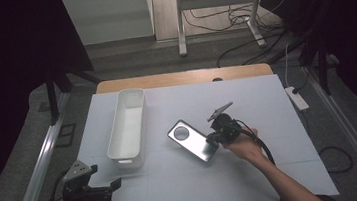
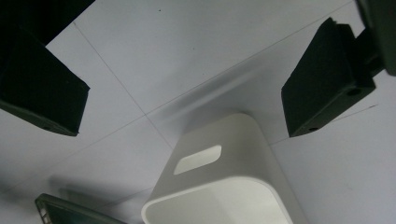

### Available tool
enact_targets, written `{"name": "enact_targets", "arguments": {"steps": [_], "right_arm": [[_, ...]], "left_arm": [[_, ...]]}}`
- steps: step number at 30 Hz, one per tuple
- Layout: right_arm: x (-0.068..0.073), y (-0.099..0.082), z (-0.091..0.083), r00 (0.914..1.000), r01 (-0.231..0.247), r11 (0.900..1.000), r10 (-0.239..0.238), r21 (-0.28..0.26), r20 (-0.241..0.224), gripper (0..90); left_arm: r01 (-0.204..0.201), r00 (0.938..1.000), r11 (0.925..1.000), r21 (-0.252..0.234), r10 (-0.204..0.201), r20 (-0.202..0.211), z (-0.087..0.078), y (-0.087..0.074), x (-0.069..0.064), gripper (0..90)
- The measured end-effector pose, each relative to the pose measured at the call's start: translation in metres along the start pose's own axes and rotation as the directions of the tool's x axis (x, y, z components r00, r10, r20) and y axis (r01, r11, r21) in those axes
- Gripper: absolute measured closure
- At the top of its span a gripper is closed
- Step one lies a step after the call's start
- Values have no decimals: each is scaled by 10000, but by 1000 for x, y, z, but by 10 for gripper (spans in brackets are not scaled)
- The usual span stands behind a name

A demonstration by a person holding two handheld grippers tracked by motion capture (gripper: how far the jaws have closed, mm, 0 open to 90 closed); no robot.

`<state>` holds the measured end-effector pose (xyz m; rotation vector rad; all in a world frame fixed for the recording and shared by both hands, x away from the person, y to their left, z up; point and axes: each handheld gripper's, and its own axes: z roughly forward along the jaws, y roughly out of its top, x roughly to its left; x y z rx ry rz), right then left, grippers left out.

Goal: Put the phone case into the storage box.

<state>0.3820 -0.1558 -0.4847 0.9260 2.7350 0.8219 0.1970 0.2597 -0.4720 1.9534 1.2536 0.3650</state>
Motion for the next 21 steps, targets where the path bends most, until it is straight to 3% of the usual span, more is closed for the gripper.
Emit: {"name": "enact_targets", "arguments": {"steps": [7, 13, 18, 21], "right_arm": [[1, -5, -16, 10000, 7, 9983, -3, -589, 83, 884], [1, -9, -27, 10000, -4, 9951, 12, -986, 87, 884], [1, -12, -39, 9995, -136, 9873, 180, -1583, 264, 884], [3, -13, -44, 9994, -159, 9840, 213, -1775, 289, 884]], "left_arm": [[-155, 9999, 9999, -75, 155, 7, 6, 5, -5, 2], [-143, 9990, 9996, -236, 152, 417, 16, 14, -11, 0], [-483, 9976, 9981, -374, 500, 479, 24, 23, -19, 0], [-542, 9946, 9971, -534, 587, 861, 30, 31, -25, 0]]}}
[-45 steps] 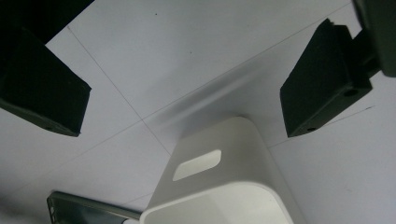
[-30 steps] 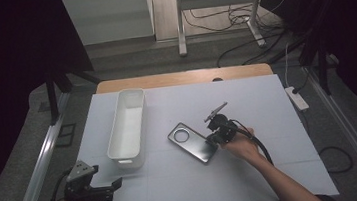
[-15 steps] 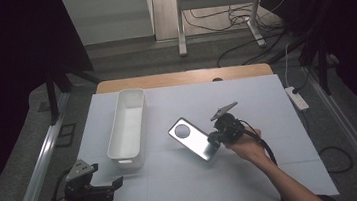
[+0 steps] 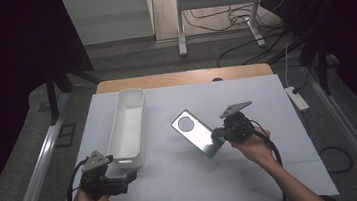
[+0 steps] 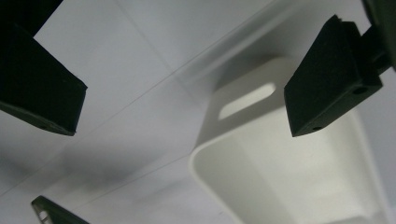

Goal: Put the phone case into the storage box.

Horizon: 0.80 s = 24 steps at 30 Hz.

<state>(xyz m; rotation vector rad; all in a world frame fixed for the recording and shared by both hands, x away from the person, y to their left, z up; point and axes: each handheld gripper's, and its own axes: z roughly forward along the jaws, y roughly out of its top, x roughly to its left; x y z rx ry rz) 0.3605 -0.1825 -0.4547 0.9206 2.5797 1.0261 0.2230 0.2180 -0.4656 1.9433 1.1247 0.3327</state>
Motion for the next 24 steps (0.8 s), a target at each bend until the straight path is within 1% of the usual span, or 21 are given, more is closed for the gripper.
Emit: {"name": "enact_targets", "arguments": {"steps": [2, 4, 7, 8, 9, 11, 12, 13, 17, 22, 24], "right_arm": [[1, 0, -4, 10000, 33, 9997, -31, -259, 69, 884], [2, 0, -8, 9999, 19, 9988, -14, -494, 111, 884], [4, -1, -15, 9997, -4, 9955, 29, -946, 256, 884], [4, -1, -16, 9996, -9, 9948, 40, -1017, 295, 884], [4, -2, -18, 9994, -16, 9933, 54, -1152, 330, 884], [4, -2, -21, 9992, -7, 9922, 57, -1245, 395, 884], [4, -2, -23, 9991, 28, 9896, 34, -1435, 425, 884], [5, -2, -25, 9989, 23, 9880, 49, -1547, 460, 884], [6, -6, -33, 9974, 31, 9803, 111, -1975, 707, 884], [7, -11, -41, 9957, -134, 9732, 341, -2294, 866, 884], [8, -12, -43, 9948, -118, 9705, 356, -2407, 950, 884]], "left_arm": [[-21, 9996, 9999, -105, 24, 291, 4, 4, -2, 0], [-102, 9993, 9998, -149, 107, 363, 9, 9, -5, 0], [-166, 9994, 9990, -404, 178, 281, 15, 17, -7, 0], [-145, 9992, 9987, -481, 162, 366, 18, 20, -7, 1], [-145, 9992, 9987, -481, 162, 366, 18, 20, -7, 1], [-76, 9986, 9984, -567, 105, 518, 23, 26, -7, 2], [-38, 9981, 9981, -620, 76, 617, 26, 28, -8, 3], [-21, 9972, 9980, -630, 68, 750, 28, 32, -9, 3], [-53, 9944, 9980, -635, 120, 1047, 38, 42, -13, 3], [-64, 9905, 9979, -652, 153, 1365, 47, 53, -17, 3], [-66, 9895, 9979, -645, 158, 1438, 49, 56, -18, 4]]}}
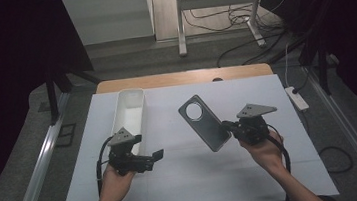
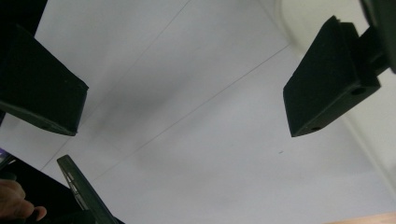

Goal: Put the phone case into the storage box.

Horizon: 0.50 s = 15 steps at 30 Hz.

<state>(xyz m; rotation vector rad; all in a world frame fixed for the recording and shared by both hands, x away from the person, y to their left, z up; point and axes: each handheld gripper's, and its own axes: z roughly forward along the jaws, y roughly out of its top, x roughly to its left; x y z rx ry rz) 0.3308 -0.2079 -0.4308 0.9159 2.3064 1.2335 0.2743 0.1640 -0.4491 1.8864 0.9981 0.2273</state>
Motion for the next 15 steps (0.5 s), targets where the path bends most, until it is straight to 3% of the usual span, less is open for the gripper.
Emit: {"name": "enact_targets", "arguments": {"steps": [15], "right_arm": [[13, 0, -6, 9998, 151, 9988, -144, -465, 151, 884]], "left_arm": [[70, 9944, 10000, 38, -73, 1058, 28, 29, -14, 6]]}}
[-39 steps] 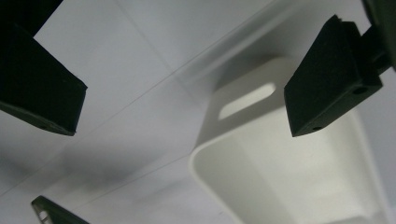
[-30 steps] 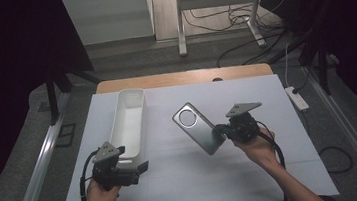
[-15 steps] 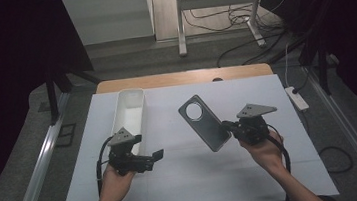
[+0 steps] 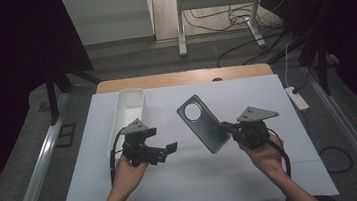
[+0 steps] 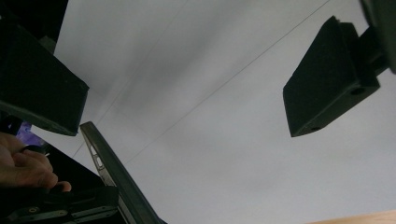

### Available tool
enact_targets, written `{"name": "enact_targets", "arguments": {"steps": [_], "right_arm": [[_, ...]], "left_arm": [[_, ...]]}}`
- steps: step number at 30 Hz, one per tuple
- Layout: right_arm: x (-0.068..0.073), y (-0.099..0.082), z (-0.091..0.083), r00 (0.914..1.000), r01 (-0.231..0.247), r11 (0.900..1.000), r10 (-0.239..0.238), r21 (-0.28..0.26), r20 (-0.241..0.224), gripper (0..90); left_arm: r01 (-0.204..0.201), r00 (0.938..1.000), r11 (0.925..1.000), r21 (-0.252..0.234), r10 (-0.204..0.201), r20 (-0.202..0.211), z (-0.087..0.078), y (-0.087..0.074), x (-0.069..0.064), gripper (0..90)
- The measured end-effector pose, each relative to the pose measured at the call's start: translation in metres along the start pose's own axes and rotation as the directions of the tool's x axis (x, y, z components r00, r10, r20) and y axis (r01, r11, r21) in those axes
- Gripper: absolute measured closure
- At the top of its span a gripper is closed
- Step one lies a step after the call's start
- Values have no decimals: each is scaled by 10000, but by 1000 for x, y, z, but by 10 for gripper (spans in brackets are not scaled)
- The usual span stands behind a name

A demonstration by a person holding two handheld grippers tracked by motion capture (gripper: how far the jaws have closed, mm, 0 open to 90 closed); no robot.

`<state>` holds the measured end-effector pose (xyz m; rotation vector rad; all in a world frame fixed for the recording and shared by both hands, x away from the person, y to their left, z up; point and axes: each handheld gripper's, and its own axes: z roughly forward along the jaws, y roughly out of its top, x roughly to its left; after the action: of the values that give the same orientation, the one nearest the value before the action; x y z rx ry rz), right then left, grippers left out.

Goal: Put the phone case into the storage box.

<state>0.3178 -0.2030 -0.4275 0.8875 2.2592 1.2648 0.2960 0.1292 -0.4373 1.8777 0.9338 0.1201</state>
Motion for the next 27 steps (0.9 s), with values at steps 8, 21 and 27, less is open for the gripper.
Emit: {"name": "enact_targets", "arguments": {"steps": [8, 21, 27], "right_arm": [[7, 1, 1, 9999, 98, 9999, -98, -101, -50, 884], [17, 3, 4, 9996, 172, 9998, -175, -135, -216, 884], [23, 4, 6, 9993, 250, 9996, -255, -151, -289, 884]], "left_arm": [[-224, 9997, 9992, 326, 222, 77, 14, 11, -7, 3], [100, 9966, 9994, 323, -126, 816, 29, 23, -11, 14], [189, 9956, 9987, 465, -231, 913, 36, 27, -14, 89]]}}
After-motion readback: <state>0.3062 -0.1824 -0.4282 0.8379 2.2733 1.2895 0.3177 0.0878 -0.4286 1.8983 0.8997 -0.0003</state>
